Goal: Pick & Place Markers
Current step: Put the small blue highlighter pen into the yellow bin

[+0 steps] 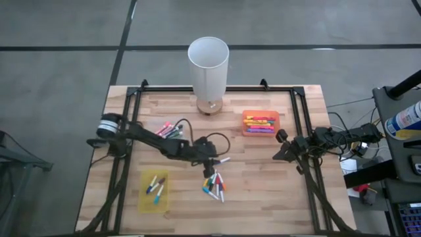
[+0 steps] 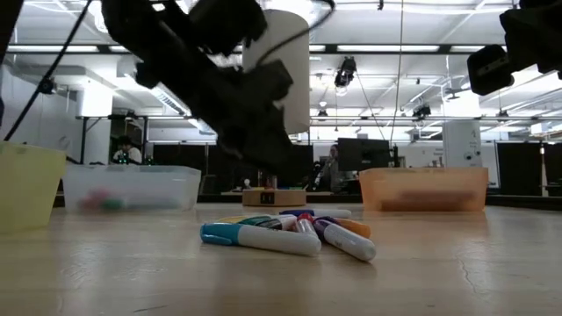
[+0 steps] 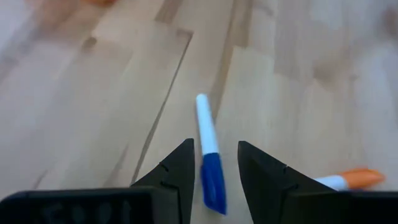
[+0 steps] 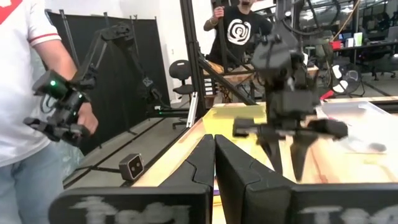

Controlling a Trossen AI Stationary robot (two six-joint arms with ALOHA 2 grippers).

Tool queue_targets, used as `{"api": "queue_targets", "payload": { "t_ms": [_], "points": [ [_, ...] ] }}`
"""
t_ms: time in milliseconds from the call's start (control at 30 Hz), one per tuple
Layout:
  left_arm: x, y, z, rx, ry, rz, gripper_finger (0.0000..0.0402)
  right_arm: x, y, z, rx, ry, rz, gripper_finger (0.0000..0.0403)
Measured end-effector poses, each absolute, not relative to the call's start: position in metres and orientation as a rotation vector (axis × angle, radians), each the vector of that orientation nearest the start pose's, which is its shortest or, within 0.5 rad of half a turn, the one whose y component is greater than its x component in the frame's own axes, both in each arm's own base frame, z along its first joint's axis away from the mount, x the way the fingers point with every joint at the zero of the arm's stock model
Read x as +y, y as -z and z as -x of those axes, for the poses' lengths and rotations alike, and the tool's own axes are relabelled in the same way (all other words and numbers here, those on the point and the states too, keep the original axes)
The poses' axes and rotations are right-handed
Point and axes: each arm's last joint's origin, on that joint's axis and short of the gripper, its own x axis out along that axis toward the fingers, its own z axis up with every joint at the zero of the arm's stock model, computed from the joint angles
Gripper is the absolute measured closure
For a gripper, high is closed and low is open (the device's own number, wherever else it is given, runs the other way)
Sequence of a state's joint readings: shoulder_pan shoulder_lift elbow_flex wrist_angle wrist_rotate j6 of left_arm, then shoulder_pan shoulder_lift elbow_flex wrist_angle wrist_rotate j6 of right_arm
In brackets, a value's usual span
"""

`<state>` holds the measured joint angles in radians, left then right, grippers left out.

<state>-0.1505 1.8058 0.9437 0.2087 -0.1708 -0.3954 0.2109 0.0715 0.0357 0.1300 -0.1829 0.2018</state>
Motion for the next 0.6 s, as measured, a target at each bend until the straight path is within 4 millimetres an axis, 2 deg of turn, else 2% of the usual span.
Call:
{"api": "queue_targets", "payload": {
  "t_ms": [100,267,367,600],
  "points": [
    [-0.052,-0.145,-0.367,0.66,-0.137,0.295,0.0287,0.026,-0.182,-0.096,-0.053,-0.402,-0.201,0.0394],
    [-0.055,-0.14,-0.381,0.66,-0.13,0.3,0.0287,0.026,-0.182,-0.096,-0.052,-0.402,-0.2,0.0394],
    [-0.056,-0.134,-0.387,0.702,-0.133,0.258,0.0287,0.026,-0.182,-0.096,-0.052,-0.402,-0.2,0.0394],
    [-0.055,-0.125,-0.391,0.804,-0.172,0.219,0.0289,0.026,-0.182,-0.097,-0.049,-0.402,-0.2,0.0394]
  ]
}}
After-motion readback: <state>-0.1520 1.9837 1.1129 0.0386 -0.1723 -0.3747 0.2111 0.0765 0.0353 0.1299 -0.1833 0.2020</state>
